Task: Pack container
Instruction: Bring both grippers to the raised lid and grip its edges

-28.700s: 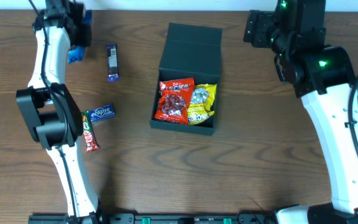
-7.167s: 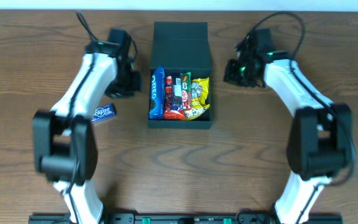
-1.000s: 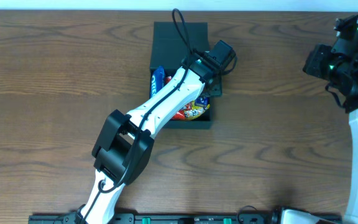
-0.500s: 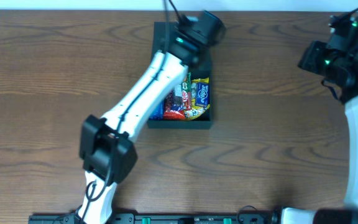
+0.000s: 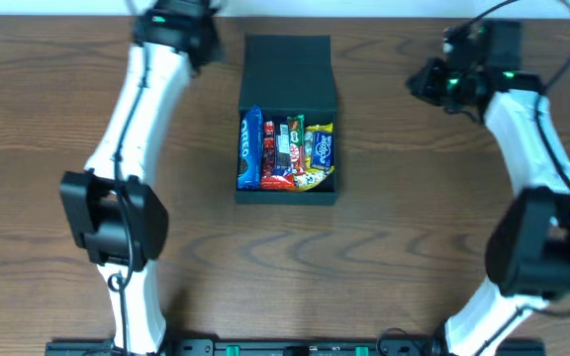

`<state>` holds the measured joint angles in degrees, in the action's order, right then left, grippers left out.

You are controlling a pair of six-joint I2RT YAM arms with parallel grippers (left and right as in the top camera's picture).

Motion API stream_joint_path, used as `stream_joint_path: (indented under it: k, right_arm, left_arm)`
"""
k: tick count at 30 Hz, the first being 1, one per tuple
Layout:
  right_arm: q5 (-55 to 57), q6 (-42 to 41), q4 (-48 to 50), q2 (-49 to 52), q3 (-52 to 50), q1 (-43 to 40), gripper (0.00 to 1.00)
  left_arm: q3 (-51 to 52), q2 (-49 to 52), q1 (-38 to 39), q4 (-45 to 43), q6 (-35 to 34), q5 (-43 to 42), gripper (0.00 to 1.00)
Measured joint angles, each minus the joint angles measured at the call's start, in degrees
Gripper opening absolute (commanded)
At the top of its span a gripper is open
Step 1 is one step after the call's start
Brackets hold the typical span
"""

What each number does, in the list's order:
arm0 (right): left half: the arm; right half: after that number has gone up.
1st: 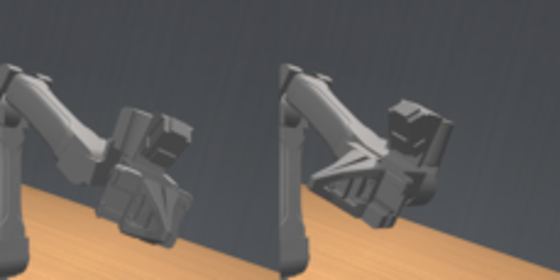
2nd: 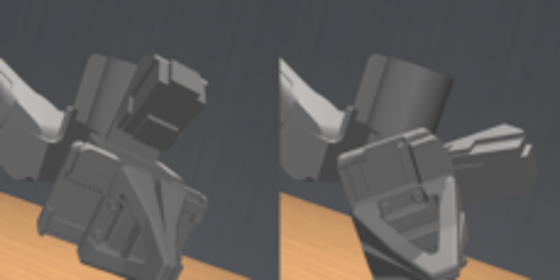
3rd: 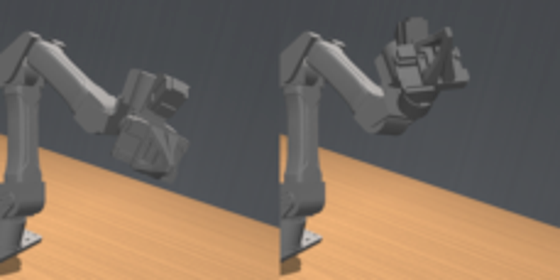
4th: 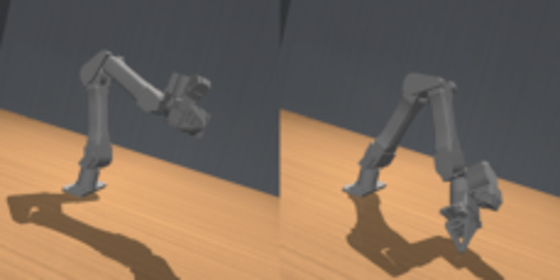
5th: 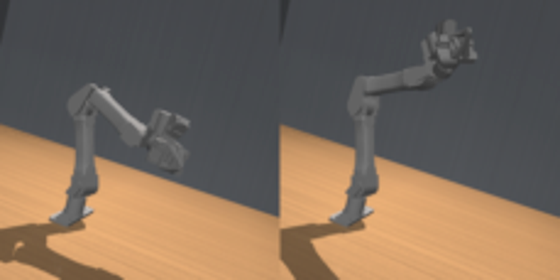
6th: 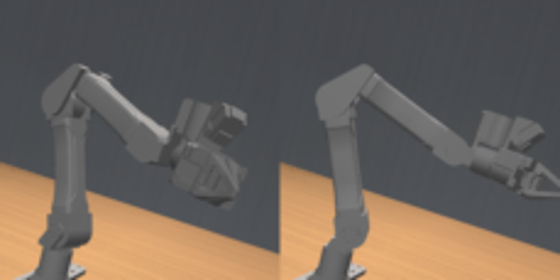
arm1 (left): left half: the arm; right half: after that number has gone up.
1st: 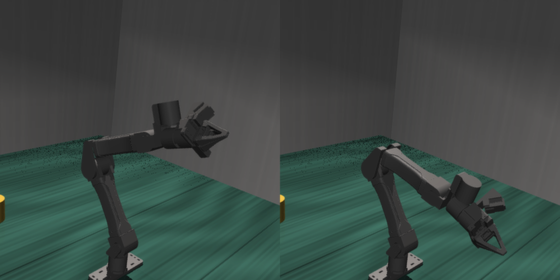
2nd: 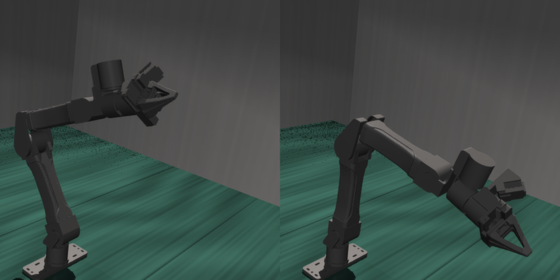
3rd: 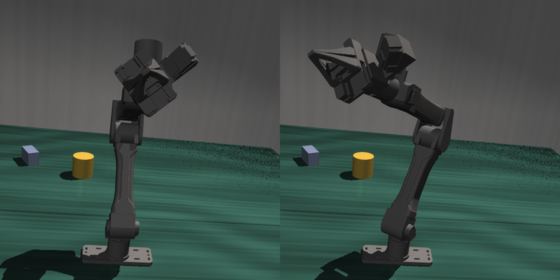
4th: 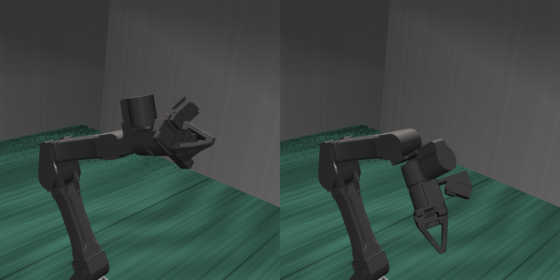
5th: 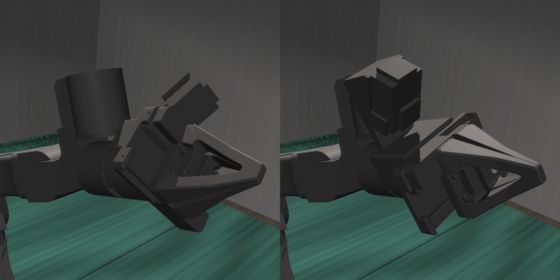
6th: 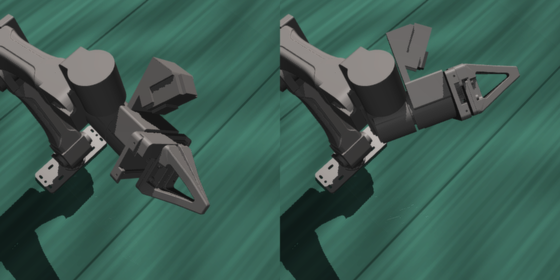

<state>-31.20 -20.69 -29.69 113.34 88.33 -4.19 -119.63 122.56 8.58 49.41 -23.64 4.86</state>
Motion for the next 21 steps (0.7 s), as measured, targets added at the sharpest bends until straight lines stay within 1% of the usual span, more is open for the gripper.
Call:
stream_joint_path:
  k: [2,4,6,9,12,15,21]
  right_arm:
    - [-2.5,-2.6,3.1,3.4,0.0,0.6,0.02]
    - [-3.9,-5.1,6.1,5.8,0.0,1.1,0.02]
    - [-5.3,-7.1,8.7,7.7,0.0,1.7,0.02]
    - [-7.1,-9.6,9.5,11.3,1.1,3.2,0.02]
    - [-8.9,-11.3,9.4,15.7,4.3,5.0,0.02]
    - [-10.1,-12.4,8.3,19.3,7.0,6.6,0.02]
    - [-11.1,-13.5,7.8,22.2,8.3,8.6,0.02]
  left_arm:
    - [0.0,3.3,-3.5,-1.8,-2.0,-6.4,0.05]
    - [0.0,7.0,-5.2,-3.3,-4.0,-11.9,0.05]
    - [0.0,10.5,-5.6,-4.7,-5.7,-16.2,0.05]
    - [0.0,15.6,-4.8,-5.8,-8.6,-21.2,0.05]
    - [0.0,18.6,-3.4,-5.7,-10.5,-24.2,0.06]
    - [0.0,19.5,-2.3,-5.1,-11.5,-25.6,0.06]
    - [0.0,19.5,-1.4,-4.6,-12.8,-26.9,0.05]
